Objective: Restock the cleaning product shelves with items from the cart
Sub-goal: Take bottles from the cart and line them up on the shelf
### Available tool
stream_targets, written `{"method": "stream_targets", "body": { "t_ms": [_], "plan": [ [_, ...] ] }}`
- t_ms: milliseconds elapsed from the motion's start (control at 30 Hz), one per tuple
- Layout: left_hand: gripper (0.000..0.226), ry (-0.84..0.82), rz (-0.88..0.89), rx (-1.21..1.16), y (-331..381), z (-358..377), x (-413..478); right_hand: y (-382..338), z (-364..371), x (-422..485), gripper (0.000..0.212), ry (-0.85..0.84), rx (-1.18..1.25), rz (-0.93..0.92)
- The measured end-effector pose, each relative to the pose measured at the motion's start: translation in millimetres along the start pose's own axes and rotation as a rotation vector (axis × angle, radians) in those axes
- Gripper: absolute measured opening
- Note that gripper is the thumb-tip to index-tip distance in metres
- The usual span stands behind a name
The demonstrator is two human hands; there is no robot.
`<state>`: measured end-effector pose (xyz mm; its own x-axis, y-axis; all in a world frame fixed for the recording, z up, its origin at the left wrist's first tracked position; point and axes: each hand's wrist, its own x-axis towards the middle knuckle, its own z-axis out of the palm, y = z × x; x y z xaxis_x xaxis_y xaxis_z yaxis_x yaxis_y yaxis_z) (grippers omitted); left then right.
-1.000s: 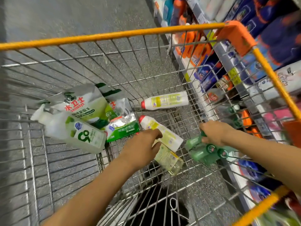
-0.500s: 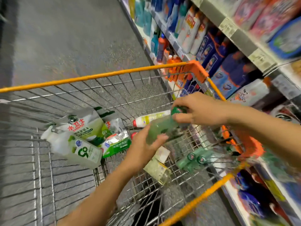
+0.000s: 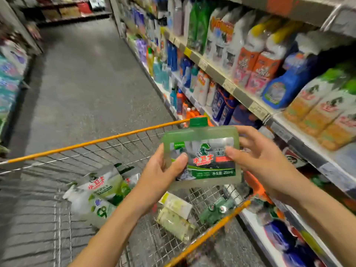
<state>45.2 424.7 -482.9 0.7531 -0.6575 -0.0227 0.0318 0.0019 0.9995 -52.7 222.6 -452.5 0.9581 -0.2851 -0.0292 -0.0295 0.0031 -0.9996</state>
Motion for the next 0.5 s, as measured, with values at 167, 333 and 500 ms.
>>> {"method": "stream_targets", "body": {
  "t_ms": [167,333,500],
  "plan": [
    [0.032,-0.082,0.162,-0.014,58.5,50.0,-3.0,-47.2,-30.9,-43.9,0.057,0.123,0.028,-0.117],
    [0.042,-0.181,0.311,0.052,124.6,122.7,-1.1,-119.0,-82.3,-113.8,0.049,0.325,-0.028,-0.259],
    [0.022,-0.371,0.439,-0.008,191.6,205.6,-1.4,-189.4,-129.7,-188.3,0.049,0.474,-0.154,-0.392]
  ]
}}
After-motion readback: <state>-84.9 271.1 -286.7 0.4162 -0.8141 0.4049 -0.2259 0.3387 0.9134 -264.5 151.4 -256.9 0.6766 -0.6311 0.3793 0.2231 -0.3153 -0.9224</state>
